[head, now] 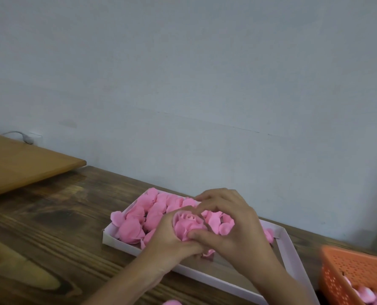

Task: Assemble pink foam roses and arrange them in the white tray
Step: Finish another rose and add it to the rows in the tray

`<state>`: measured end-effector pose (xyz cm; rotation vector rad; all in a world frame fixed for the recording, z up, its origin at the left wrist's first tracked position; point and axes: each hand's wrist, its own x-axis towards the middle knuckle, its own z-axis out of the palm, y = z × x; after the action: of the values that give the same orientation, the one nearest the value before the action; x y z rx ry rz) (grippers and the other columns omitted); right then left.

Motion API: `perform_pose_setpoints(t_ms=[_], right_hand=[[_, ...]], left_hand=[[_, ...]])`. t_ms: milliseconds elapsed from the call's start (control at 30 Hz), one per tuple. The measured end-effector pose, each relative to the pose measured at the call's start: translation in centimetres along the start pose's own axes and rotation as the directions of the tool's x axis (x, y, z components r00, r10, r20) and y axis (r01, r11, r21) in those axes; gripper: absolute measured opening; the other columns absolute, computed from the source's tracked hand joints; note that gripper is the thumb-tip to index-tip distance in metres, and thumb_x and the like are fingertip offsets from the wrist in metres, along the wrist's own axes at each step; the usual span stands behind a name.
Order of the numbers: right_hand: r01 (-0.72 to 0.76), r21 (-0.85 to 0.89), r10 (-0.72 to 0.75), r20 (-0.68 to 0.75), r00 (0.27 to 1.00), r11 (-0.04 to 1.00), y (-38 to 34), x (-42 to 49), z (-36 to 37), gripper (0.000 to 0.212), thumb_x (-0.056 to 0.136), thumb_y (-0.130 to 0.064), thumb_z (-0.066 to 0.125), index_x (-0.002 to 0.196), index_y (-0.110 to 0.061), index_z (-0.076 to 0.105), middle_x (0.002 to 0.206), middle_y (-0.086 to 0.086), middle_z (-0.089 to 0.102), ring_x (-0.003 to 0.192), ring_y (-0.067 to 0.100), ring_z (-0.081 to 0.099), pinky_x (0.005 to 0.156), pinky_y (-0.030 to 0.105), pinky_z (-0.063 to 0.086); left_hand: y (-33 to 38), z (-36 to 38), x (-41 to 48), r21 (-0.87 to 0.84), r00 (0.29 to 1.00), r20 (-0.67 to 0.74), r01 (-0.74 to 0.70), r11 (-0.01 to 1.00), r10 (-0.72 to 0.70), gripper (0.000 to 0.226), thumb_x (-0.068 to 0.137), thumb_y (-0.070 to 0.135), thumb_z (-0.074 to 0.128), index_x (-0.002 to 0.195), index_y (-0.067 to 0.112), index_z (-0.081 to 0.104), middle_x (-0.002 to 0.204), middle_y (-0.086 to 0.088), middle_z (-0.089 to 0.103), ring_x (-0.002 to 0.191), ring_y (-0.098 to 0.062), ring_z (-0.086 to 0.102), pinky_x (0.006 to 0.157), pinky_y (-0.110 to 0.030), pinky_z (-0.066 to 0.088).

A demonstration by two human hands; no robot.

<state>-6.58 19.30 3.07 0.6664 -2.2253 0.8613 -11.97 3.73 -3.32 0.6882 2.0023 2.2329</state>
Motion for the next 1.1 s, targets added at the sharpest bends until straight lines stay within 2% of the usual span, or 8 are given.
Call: perform_pose_setpoints(t_ms=[100,300,633,767,867,967,1033,1100], right_hand=[[-0.009,-0.038,0.008,-0.032,0.999,0.999,0.0,0.0,0.0,0.027,0.07,-0.025,0.094,0.089,-0.036,0.077,0.097,-0.02,0.068,0.099,0.009,0.064,0.084,0.022,0.049],[0.064,-0.15,-0.069,-0.035,0.997,0.987,-0.4,0.0,0.2,0.025,0.077,-0.023,0.09,0.097,-0.035,0.08,0.096,-0.02,0.069,0.092,0.003,0.064,0.079,0.019,0.05],[0.075,-0.243,-0.053,0.097,0.994,0.967,0.2,-0.4,0.3,0.022,0.09,-0.027,0.079,0.105,-0.043,0.08,0.114,-0.02,0.063,0.1,0.005,0.061,0.08,0.028,0.052],[-0.155,0.087,0.149,0.066,0.987,0.984,-0.1,-0.2,0.5,0.021,0.093,-0.03,0.074,0.109,-0.045,0.076,0.119,-0.019,0.061,0.109,0.01,0.063,0.084,0.022,0.053],[-0.357,0.398,0.416,-0.069,0.907,0.845,-0.7,-0.4,1.9,0.016,0.095,-0.026,0.071,0.109,-0.035,0.07,0.11,-0.016,0.069,0.098,0.009,0.07,0.078,0.029,0.06],[-0.463,0.442,0.496,0.048,0.867,0.768,-1.0,-0.7,3.8,0.022,0.09,-0.019,0.077,0.106,-0.03,0.066,0.102,-0.016,0.073,0.09,0.006,0.071,0.073,0.025,0.059],[-0.492,0.466,0.488,0.138,0.862,0.736,-1.4,-1.0,4.9,0.031,0.083,-0.021,0.079,0.109,-0.031,0.066,0.104,-0.017,0.074,0.094,0.007,0.072,0.073,0.027,0.06],[-0.501,0.457,0.488,0.156,0.859,0.735,-1.5,-1.3,5.7,0.035,0.085,-0.02,0.078,0.116,-0.029,0.065,0.106,-0.013,0.075,0.098,0.011,0.072,0.084,0.046,0.061]], left_hand=[[0.2,0.0,0.0,-0.012,0.999,-0.033,-0.036,0.999,0.036,0.057,0.068,0.02,0.089,0.12,0.015,0.066,0.085,-0.014,0.077,0.071,-0.029,0.073,0.065,-0.038,0.062],[-0.4,0.0,0.1,0.026,0.99,-0.103,-0.095,0.995,0.097,0.054,0.062,0.04,0.086,0.111,0.023,0.072,0.091,-0.001,0.079,0.081,-0.019,0.078,0.065,-0.025,0.06],[0.0,0.0,0.1,0.068,0.971,-0.061,-0.228,0.971,0.232,0.022,0.075,0.024,0.08,0.092,0.036,0.072,0.089,-0.001,0.075,0.083,-0.022,0.076,0.066,-0.03,0.06],[0.6,0.3,0.0,-0.046,0.982,-0.102,-0.164,0.985,0.159,0.045,0.063,0.05,0.092,0.098,0.03,0.073,0.086,0.0,0.075,0.077,-0.014,0.073,0.06,-0.027,0.057],[0.7,-0.1,0.4,-0.241,0.984,-0.173,-0.084,0.967,0.042,0.055,0.062,0.047,0.097,0.103,0.021,0.072,0.093,-0.011,0.077,0.079,-0.024,0.075,0.065,-0.041,0.058],[0.7,-0.7,0.5,-0.484,0.984,-0.161,-0.008,0.875,-0.08,0.058,0.069,0.036,0.094,0.114,0.01,0.067,0.11,-0.022,0.075,0.1,-0.041,0.074,0.075,-0.047,0.058],[0.7,-0.5,0.5,-0.539,0.979,-0.156,0.03,0.842,-0.134,0.056,0.065,0.041,0.097,0.107,0.016,0.069,0.099,-0.015,0.076,0.09,-0.034,0.076,0.064,-0.041,0.057],[0.8,-0.1,0.6,-0.534,0.967,-0.194,0.034,0.845,-0.162,0.062,0.055,0.051,0.094,0.106,0.022,0.073,0.09,-0.004,0.078,0.081,-0.021,0.078,0.06,-0.035,0.06]])
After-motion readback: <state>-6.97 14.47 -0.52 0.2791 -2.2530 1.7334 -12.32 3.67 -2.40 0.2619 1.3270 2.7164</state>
